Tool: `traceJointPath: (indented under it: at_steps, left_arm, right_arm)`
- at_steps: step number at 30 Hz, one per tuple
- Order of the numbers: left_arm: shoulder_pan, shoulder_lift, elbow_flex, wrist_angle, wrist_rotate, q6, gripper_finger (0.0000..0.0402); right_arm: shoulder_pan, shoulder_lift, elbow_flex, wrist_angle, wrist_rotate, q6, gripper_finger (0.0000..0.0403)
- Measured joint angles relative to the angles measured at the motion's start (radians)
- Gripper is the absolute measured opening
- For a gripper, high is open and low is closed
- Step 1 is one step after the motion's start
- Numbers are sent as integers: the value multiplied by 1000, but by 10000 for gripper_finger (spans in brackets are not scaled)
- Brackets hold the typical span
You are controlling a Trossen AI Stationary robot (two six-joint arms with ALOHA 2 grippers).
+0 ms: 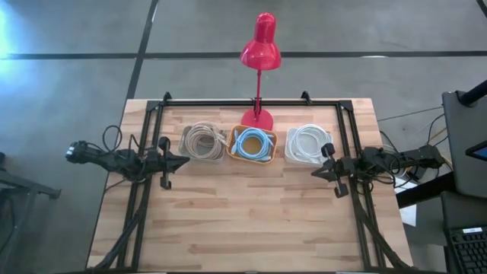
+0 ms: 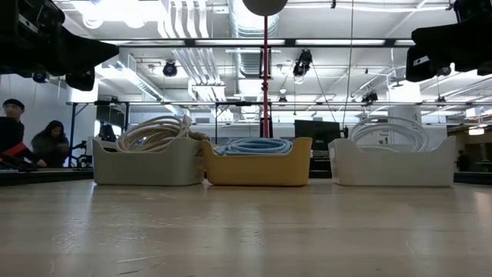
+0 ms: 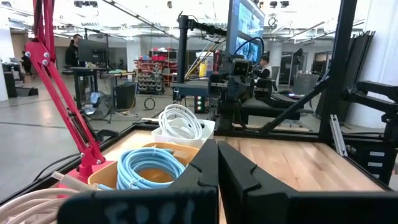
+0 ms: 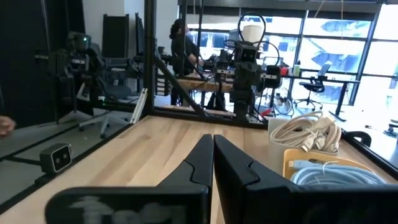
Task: Sort HDMI cables
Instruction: Return to Home Position
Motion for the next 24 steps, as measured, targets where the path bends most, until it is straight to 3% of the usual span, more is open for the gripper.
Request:
traceJointPath:
  at_steps: [24]
  left_arm:
    - [0,0,-1,-1,0,0,0]
  right_arm:
    - [0,0,0,0,0,3,9]
